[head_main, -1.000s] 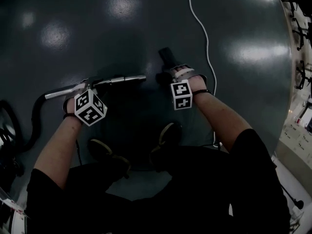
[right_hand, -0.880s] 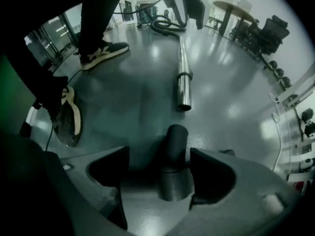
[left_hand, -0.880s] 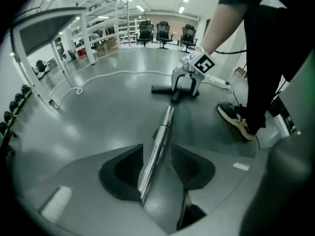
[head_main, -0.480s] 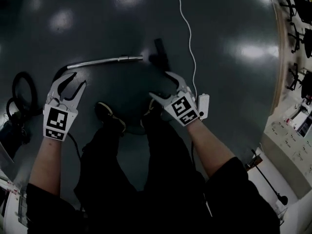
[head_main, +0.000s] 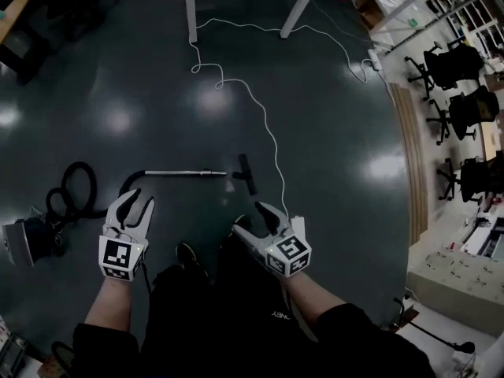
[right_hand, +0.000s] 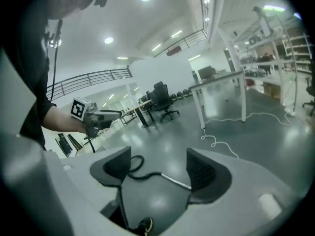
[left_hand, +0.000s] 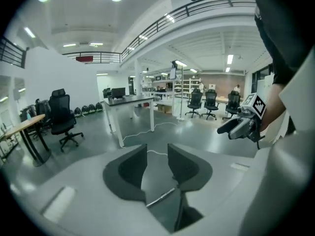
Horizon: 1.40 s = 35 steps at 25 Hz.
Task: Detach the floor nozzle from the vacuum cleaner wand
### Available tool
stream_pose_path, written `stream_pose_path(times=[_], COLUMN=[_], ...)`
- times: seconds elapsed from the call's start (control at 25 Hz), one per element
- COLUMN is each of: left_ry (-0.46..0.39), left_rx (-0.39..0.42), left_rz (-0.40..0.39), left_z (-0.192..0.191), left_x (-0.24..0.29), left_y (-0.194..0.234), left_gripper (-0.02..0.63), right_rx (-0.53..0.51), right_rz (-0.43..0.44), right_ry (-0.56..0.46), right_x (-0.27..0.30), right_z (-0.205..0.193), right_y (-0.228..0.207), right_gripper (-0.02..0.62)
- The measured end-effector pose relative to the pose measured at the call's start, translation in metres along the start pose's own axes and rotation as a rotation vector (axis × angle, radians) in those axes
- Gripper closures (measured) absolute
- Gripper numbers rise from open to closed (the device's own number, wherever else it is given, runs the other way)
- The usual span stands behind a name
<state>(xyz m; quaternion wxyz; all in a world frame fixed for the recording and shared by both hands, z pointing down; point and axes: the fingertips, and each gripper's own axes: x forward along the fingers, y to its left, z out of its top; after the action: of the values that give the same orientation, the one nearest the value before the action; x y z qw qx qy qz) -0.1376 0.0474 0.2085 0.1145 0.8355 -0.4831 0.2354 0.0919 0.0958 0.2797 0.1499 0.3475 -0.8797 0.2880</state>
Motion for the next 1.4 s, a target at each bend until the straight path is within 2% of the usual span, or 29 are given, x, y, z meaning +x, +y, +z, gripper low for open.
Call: stream_pose_path(times=[0.2, 0.36, 0.48, 0.64, 0.72, 0.76, 0.96, 1.08, 1.24, 1.4], left_ry=[-0.174, -0.306, -0.357, -0.478, -0.492, -0.489, -0.487, -0.477, -0.49, -0.486], left_rx=[-0.037, -0.102, -0.151, -0.148, -0.15, -0.151, -0.158, -0.146, -0.089, -0.117], left_rz=[-0.147, -0.249, -0.279, -0.317, -0.316, -0.315, -0.303, -0.29, -0.286, -0.289], left_z=[0.047, 0.076, 0.12, 0.146, 0.153, 0.155, 0.159, 0.165, 0.162, 0.163], left_x=[-0.063, -0.107, -0.137, -0.158, -0.163, -0.163, -0.167, -0.169, -0.17, -0.172], left_y=[-0.053, -0.093, -0.123, -0.154, -0.167, -0.173, -0.198, -0.205, -0.206, -0.21], left_gripper=[0.471, 0.485, 0.52, 0.565, 0.604, 0.604, 0.604, 0.604, 0.604, 0.604], right_rx=[-0.037, -0.083, -0.115, -0.205, -0.235, -0.25, -0.313, -0.3, -0.287, -0.302], right_rz=[-0.048, 0.011, 0.073, 0.149, 0.192, 0.213, 0.287, 0.284, 0.257, 0.241], right_ry=[-0.174, -0.262, -0.317, -0.383, -0.398, -0.405, -0.435, -0.442, -0.466, -0.485], right_x=[-0.038, -0.055, -0.083, -0.117, -0.13, -0.135, -0.151, -0.158, -0.167, -0.172], right_z=[0.058, 0.096, 0.124, 0.139, 0.141, 0.141, 0.144, 0.146, 0.153, 0.153], right_y=[0.08, 0.135, 0.158, 0.181, 0.19, 0.194, 0.21, 0.205, 0.203, 0.202], right_gripper=[0.251, 0.302, 0.414, 0.518, 0.585, 0.598, 0.597, 0.597, 0.595, 0.595])
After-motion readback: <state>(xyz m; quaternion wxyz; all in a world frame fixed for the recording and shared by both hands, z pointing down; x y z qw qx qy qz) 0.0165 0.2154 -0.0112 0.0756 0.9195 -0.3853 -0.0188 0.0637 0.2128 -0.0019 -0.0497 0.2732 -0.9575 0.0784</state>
